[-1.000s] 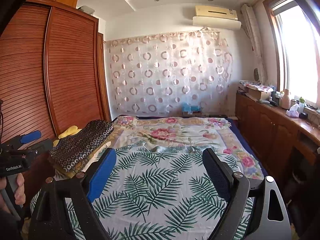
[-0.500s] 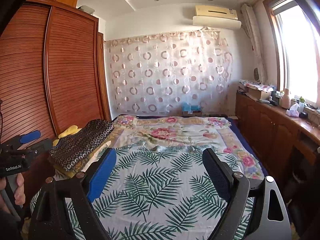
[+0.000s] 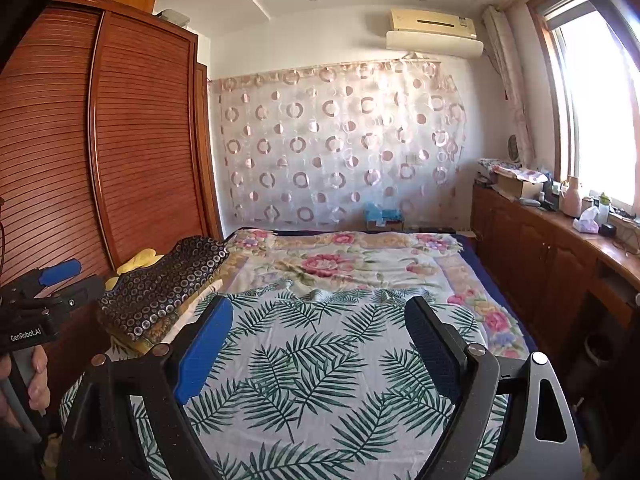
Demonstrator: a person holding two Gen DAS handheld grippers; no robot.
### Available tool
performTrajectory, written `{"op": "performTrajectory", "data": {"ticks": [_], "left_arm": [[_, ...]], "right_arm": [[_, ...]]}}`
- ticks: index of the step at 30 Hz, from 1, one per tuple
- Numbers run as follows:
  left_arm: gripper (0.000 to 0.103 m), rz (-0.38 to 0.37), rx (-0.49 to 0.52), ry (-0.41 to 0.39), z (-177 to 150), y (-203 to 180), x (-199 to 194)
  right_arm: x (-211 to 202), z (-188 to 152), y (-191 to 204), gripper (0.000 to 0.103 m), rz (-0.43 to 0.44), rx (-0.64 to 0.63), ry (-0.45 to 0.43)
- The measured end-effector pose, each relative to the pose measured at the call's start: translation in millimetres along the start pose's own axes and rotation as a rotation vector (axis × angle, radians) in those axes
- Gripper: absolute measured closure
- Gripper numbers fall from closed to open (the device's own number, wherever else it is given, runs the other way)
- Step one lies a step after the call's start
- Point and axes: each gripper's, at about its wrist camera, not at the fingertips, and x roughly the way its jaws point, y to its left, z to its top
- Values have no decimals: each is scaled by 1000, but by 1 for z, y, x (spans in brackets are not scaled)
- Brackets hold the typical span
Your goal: Fold small clothes
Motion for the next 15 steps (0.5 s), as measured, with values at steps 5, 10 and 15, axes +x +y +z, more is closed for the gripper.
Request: {"op": "performTrajectory", "data": {"ticks": [5, 10, 15], "left_arm": [[11, 0, 1, 0, 0, 0, 0], [11, 0, 0, 0, 0, 0, 0], [11, 0, 1, -1, -1, 0, 0]], "right_arm": [[0, 0, 0, 14, -1, -1, 0], [2, 0, -1, 14, 0, 0, 2], [2, 0, -2, 14, -1, -1, 2]]}}
